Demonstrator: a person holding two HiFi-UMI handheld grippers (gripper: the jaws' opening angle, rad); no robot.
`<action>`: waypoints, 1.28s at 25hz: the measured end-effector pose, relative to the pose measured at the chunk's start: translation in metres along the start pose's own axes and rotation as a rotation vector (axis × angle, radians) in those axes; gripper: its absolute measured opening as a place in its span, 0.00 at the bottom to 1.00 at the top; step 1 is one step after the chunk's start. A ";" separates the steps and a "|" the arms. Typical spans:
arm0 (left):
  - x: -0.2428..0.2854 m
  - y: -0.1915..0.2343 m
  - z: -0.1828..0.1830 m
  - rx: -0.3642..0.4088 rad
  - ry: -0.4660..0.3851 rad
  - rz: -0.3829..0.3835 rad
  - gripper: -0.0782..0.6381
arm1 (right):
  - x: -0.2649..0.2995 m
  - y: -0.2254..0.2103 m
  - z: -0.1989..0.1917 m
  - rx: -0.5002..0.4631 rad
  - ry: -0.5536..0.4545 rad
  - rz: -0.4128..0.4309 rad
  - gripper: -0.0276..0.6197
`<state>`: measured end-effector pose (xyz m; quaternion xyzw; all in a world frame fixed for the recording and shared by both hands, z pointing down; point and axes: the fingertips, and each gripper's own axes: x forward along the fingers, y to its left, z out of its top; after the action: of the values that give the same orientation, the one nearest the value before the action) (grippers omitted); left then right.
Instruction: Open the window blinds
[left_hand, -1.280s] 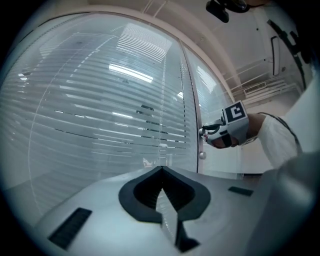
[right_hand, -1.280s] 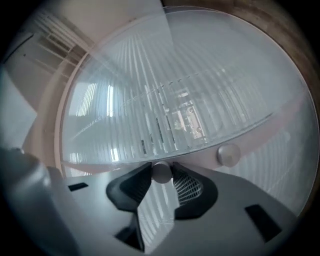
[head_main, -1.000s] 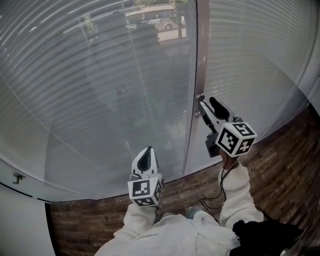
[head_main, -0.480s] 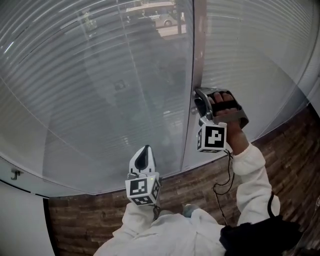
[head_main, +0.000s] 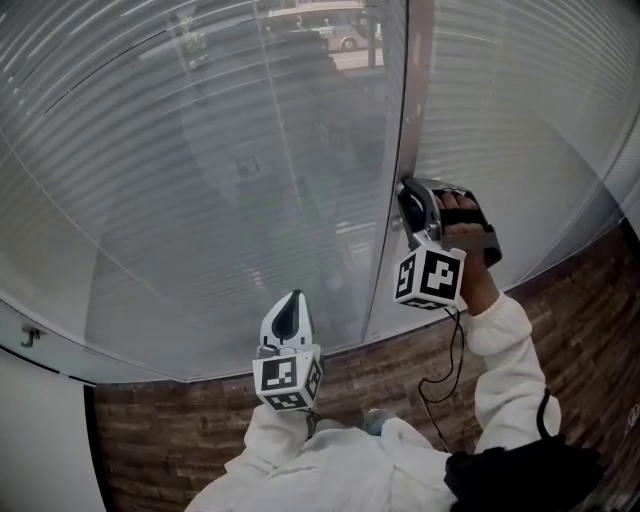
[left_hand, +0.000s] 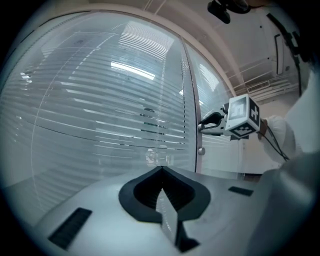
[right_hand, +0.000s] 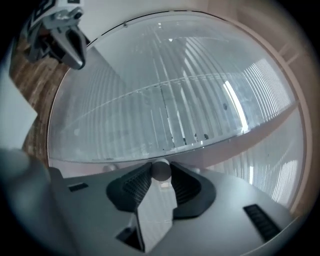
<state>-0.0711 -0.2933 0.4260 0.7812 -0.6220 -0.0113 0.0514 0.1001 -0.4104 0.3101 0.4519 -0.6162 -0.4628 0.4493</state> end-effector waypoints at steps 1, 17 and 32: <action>0.000 0.000 0.000 0.000 0.001 -0.001 0.11 | 0.000 -0.001 0.000 0.068 -0.002 0.000 0.25; -0.002 0.010 0.000 -0.004 0.000 0.000 0.11 | 0.001 -0.009 -0.005 0.768 0.000 -0.003 0.25; -0.001 0.018 -0.007 -0.005 0.001 -0.011 0.11 | 0.004 -0.004 -0.019 1.647 -0.184 0.084 0.25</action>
<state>-0.0884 -0.2958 0.4351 0.7846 -0.6175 -0.0128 0.0535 0.1183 -0.4183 0.3104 0.5730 -0.8087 0.1185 -0.0606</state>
